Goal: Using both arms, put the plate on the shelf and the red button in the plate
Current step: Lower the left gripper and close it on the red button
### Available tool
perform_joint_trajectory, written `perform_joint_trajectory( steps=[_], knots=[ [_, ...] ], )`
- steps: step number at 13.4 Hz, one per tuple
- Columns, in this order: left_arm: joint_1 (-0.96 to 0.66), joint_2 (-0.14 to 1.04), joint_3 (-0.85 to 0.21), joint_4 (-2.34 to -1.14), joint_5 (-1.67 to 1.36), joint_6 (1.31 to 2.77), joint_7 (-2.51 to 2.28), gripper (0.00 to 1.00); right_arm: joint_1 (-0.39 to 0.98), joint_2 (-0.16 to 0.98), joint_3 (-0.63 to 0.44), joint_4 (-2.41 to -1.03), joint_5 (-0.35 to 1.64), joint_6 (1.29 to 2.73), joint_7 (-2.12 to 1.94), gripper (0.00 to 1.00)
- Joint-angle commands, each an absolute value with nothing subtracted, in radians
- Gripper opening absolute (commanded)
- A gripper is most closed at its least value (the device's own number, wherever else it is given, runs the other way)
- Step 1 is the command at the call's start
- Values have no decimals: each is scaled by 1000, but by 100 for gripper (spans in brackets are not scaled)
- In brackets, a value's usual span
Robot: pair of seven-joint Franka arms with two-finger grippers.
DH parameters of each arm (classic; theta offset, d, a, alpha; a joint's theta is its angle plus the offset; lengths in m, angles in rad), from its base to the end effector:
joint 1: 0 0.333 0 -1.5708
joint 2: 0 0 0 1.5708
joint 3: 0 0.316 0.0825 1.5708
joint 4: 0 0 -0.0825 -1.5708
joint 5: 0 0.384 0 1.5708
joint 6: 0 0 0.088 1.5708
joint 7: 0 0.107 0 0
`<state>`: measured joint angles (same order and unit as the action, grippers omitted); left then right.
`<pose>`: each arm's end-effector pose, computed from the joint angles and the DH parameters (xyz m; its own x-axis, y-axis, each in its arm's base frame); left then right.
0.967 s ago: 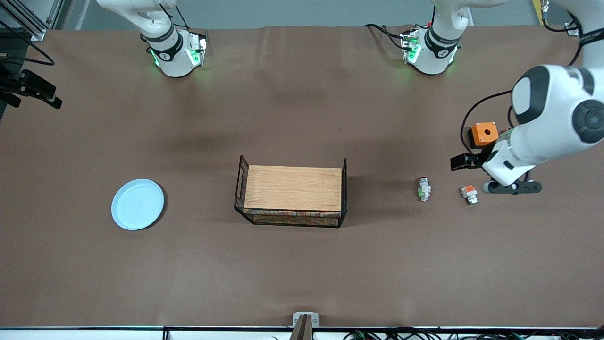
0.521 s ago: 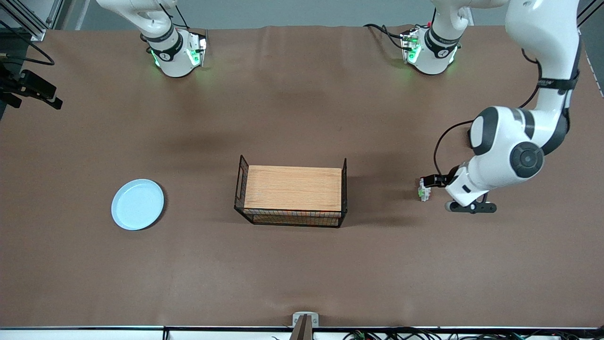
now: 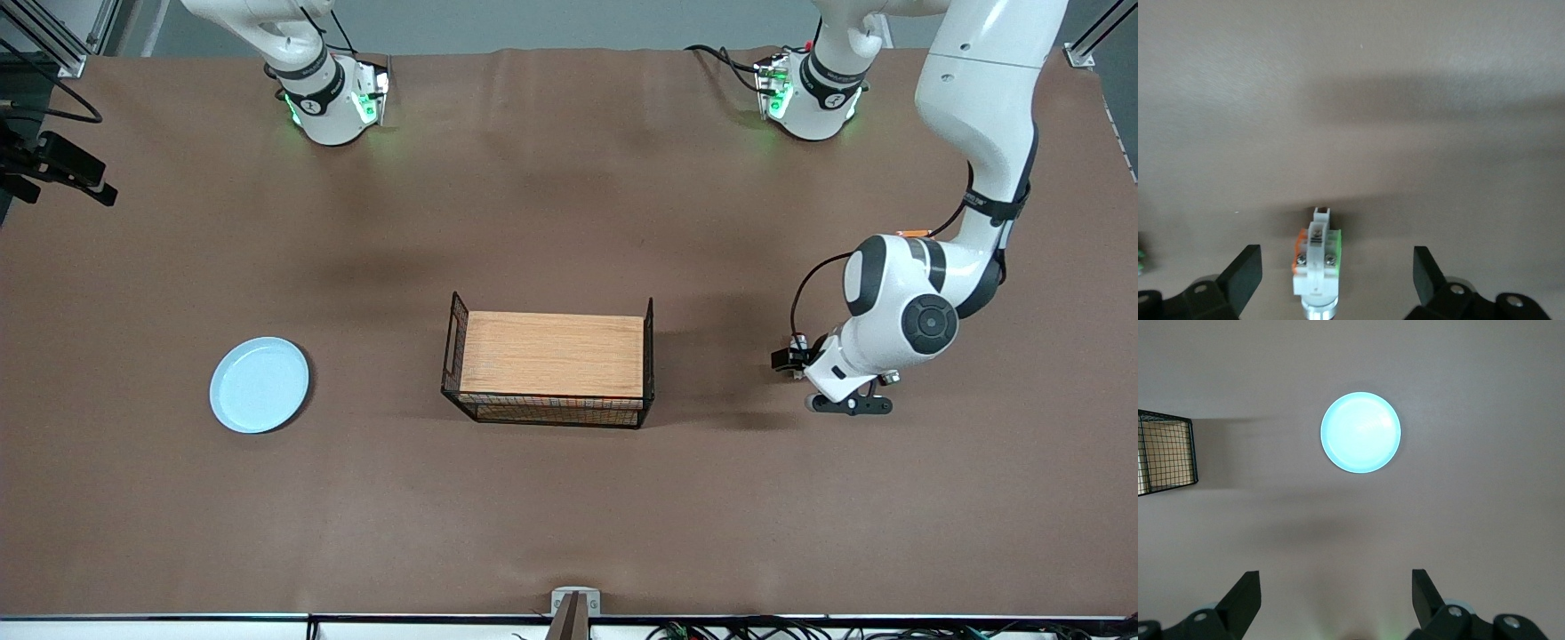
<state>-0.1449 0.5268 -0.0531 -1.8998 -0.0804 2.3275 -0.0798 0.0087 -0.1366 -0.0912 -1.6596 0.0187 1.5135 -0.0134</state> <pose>0.6092 -0.1223 0.2141 0.9926 -0.0577 -0.1072 -0.0502 -0.9962 0.0709 0.5036 -0.0431 0.6500 0.9977 -0.0670 -0.0096 -0.0673 -0.9972 -0.0312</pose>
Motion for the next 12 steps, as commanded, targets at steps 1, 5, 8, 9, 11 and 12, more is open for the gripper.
perform_joint_trajectory(
  steps=[1, 5, 8, 9, 11, 12],
  knots=[
    [-153, 522, -49, -1928, -71, 2348, -64, 100, 2, -156, -89, -1671, 32, 1514, -25, 100],
    [-147, 548, -51, -1940, -32, 2384, -64, 100, 2, -156, -89, -1671, 31, 1513, -25, 100],
    [-149, 561, -51, -1940, -32, 2398, -72, 95, 2, -156, -89, -1671, 31, 1511, -25, 100],
    [-147, 564, -51, -1940, -32, 2399, -72, 87, 2, -156, -89, -1671, 31, 1511, -25, 100],
    [-146, 569, -51, -1940, -32, 2399, -72, 73, 0, -156, -89, -1671, 31, 1511, -25, 100],
    [-146, 569, -51, -1947, -32, 2399, -72, 66, 0, -156, -89, -1671, 31, 1511, -25, 100]
  ],
)
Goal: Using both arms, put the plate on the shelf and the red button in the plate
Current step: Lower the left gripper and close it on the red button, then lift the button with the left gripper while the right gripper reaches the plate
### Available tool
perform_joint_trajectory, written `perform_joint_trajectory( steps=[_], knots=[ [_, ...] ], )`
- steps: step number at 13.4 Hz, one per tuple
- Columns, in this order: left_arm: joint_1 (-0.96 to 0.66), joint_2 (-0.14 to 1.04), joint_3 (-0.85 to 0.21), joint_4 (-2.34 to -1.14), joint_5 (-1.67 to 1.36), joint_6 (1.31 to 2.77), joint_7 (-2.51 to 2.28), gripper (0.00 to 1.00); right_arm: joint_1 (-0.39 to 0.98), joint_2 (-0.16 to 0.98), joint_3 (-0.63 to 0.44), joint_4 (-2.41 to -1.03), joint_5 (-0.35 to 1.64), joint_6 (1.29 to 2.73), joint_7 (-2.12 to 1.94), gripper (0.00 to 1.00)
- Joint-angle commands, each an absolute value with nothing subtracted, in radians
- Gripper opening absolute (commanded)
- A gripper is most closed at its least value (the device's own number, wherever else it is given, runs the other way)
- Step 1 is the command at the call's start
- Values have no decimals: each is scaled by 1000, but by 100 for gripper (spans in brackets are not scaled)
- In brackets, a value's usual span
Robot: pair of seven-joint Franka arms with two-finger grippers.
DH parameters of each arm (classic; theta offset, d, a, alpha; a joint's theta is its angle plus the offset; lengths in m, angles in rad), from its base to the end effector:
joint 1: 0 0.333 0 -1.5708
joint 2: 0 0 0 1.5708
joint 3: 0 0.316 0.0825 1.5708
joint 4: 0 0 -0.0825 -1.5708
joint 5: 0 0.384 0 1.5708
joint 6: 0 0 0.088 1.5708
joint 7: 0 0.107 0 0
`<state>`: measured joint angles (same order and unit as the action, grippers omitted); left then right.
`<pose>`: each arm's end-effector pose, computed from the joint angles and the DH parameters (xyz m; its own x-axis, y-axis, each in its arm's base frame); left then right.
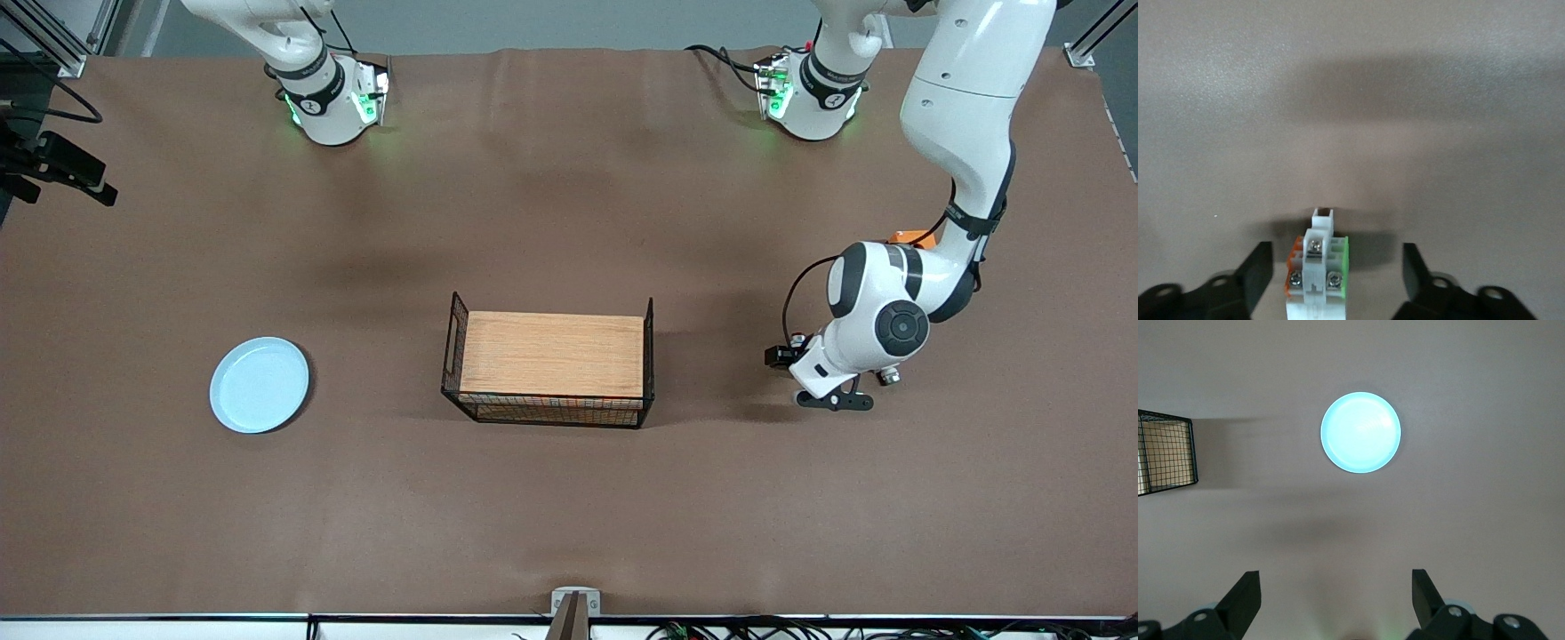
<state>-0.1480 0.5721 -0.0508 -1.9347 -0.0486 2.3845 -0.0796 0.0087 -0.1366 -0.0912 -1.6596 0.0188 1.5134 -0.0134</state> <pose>0.5970 -0.1201 0.1772 0.9889 -0.0777 -0.1269 -0.0723 -0.9963 0.0463 0.5036 -0.0430 0.6499 0.9977 -0.0670 -0.0097 -0.0673 -0.9972 -0.0313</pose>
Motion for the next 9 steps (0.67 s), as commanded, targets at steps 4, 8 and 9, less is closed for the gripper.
perform_joint_trajectory(
  steps=[4, 8, 9],
  knots=[
    [-146, 569, -51, -1953, -32, 2399, -72, 43, 0, -156, -89, -1671, 31, 1511, -25, 100],
    [-146, 568, -49, -1951, -32, 2399, -74, 30, -2, -153, -90, -1666, 31, 1506, -23, 100],
    [-144, 566, -49, -1951, -32, 2399, -74, 30, -3, -152, -91, -1658, 31, 1505, -23, 100]
  ],
)
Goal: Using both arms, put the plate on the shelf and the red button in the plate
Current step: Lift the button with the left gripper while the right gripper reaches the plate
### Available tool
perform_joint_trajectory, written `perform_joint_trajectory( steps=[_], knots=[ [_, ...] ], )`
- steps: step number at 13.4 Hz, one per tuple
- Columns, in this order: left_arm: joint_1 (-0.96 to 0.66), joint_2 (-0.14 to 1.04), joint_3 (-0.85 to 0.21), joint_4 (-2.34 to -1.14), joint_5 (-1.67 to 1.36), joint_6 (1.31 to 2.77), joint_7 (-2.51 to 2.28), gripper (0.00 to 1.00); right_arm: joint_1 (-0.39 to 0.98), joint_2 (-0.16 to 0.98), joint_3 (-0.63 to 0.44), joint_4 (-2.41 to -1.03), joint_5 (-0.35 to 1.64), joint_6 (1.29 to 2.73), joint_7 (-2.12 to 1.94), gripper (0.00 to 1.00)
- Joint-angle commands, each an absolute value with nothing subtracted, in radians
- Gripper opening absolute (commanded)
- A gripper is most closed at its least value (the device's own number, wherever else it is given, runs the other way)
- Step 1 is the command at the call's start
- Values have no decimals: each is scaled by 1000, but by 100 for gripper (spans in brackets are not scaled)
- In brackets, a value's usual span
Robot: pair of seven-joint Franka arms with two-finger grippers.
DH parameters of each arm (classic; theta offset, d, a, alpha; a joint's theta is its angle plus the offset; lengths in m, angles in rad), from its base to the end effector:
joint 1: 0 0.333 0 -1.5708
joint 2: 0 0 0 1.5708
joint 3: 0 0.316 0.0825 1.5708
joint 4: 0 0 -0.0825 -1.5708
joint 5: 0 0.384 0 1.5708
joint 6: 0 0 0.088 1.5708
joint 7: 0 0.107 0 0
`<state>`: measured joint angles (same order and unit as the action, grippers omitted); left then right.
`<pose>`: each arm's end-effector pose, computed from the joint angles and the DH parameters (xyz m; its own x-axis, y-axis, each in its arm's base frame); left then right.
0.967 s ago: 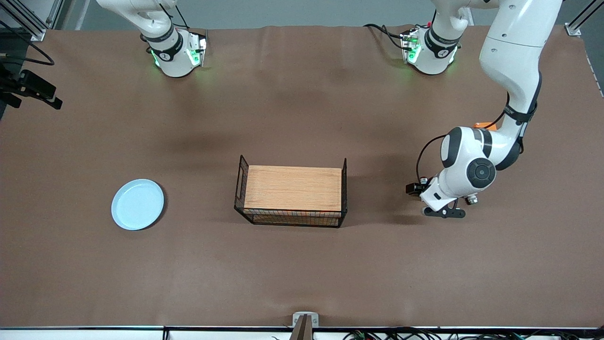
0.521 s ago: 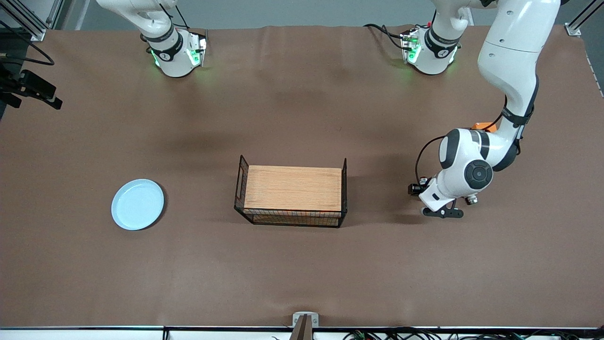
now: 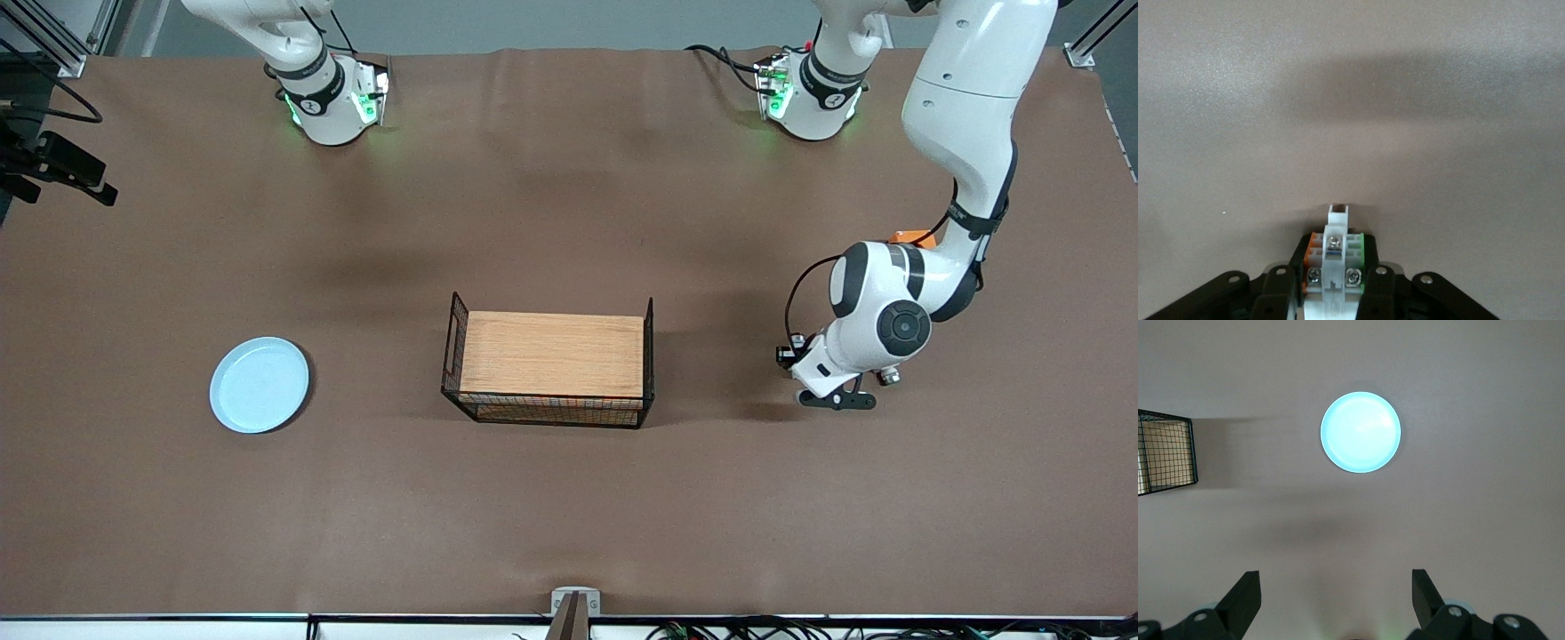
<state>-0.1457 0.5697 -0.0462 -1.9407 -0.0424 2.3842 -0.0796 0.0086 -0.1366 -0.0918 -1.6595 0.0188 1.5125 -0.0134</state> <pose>0.5959 -0.1157 0.1764 0.9886 -0.0758 -0.1301 -0.0712 -0.9967 0.0397 0.5035 -0.0434 0.6499 0.9977 -0.0677 -0.0105 -0.0680 -0.9972 -0.0314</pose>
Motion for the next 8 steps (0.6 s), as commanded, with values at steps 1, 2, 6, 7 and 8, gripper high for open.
perform_joint_trajectory(
  steps=[1, 2, 6, 7, 8],
  knots=[
    [-144, 563, -49, -1950, -32, 2398, -74, 30, -3, -149, -91, -1648, 31, 1505, -23, 100],
    [-143, 555, -49, -1948, -32, 2390, -69, 30, -3, -146, -91, -1638, 29, 1505, -25, 100],
    [-127, 445, -51, -1930, -35, 2314, -71, 30, -11, -108, -92, -1606, 14, 1506, -21, 100],
    [-127, 405, -52, -1916, -46, 2266, -74, 30, -18, -83, -92, -1608, 11, 1514, -20, 100],
    [-130, 370, -57, -1889, -66, 2196, -89, 30, -20, -18, -92, -1608, 12, 1514, -18, 100]
  ],
)
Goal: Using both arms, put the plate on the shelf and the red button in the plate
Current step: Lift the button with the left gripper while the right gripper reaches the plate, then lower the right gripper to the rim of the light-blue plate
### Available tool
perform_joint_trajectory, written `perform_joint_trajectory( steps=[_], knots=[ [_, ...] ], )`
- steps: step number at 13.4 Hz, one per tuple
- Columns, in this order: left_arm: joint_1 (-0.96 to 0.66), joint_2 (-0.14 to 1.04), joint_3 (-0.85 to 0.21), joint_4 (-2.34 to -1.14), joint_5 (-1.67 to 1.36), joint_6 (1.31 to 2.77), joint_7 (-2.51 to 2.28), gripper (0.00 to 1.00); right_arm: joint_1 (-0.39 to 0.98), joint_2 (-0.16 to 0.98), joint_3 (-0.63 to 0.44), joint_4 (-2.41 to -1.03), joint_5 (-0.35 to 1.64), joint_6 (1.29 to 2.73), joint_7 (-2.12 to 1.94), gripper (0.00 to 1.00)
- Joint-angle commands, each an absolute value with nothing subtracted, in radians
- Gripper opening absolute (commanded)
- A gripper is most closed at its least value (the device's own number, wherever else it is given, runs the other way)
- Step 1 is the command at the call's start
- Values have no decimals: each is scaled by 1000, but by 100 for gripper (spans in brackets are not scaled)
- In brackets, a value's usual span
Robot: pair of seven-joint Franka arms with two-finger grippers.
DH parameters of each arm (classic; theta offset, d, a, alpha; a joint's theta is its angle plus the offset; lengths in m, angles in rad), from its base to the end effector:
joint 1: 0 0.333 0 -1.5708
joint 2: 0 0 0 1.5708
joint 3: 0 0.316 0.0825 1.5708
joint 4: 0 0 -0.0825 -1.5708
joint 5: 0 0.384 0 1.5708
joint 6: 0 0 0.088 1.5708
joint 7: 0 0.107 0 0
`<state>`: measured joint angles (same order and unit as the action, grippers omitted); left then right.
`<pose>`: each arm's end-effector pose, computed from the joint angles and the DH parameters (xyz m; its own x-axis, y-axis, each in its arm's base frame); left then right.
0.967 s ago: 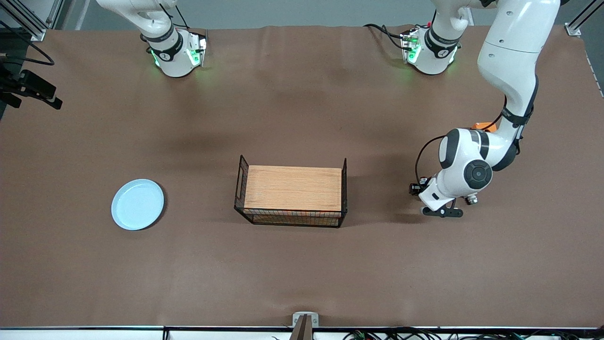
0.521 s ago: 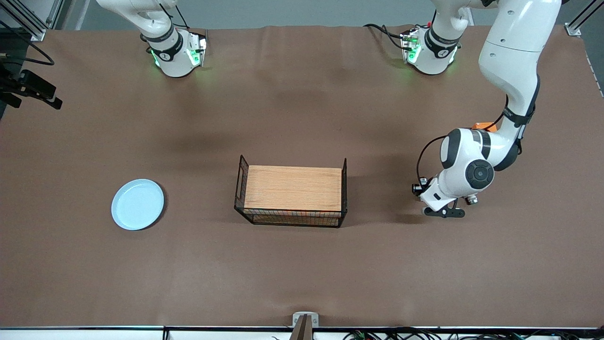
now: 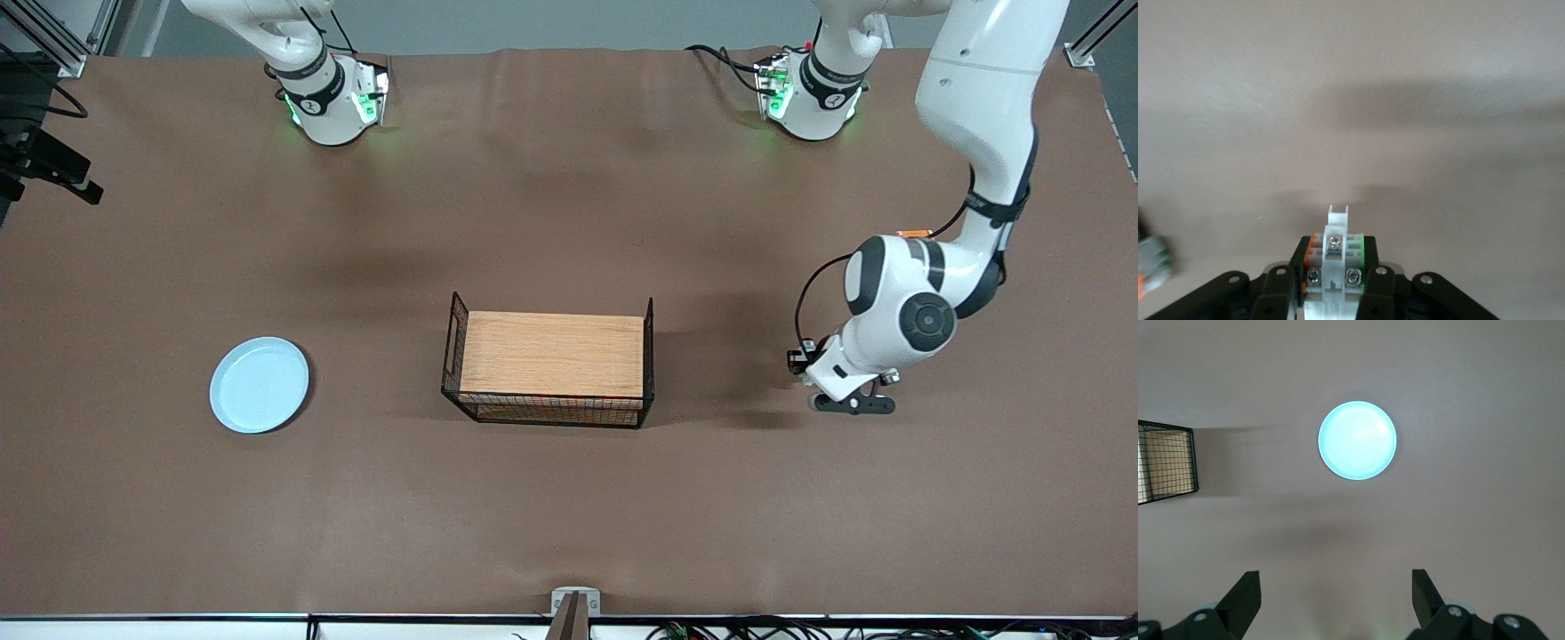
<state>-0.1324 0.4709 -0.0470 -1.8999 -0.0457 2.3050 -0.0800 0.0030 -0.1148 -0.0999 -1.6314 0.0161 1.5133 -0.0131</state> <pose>0.6145 -0.1110 0.2470 0.9954 -0.0647 -0.0705 -0.0615 -0.9970 0.0476 0.5100 -0.0511 0.6520 0.9966 -0.0821 -0.0035 -0.0822 -0.9962 -0.0276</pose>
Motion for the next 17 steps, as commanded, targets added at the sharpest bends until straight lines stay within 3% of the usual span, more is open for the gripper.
perform_joint_trajectory(
  steps=[1, 4, 6, 8, 12, 17],
  knots=[
    [-135, 339, -67, -1837, -101, 2093, -130, 30, -23, 44, -92, -1594, 15, 1506, -23, 100],
    [-143, 333, -122, -1569, -149, 1758, -298, 30, -46, 154, -92, -1574, 12, 1543, -61, 100],
    [-149, 334, -178, -1465, -152, 1666, -420, 30, -67, 181, -91, -1588, 14, 1595, -89, 100],
    [-147, 331, -231, -1425, -153, 1654, -553, 30, -77, 195, -91, -1679, 15, 1731, -97, 100],
    [-143, 324, -294, -1424, -150, 1654, -799, 30, -104, 244, -91, -1926, 17, 2189, -153, 100],
    [-141, 305, -302, -1410, -150, 1655, -1129, 30, -130, 415, -89, -1948, 21, 2451, -161, 100]
  ],
)
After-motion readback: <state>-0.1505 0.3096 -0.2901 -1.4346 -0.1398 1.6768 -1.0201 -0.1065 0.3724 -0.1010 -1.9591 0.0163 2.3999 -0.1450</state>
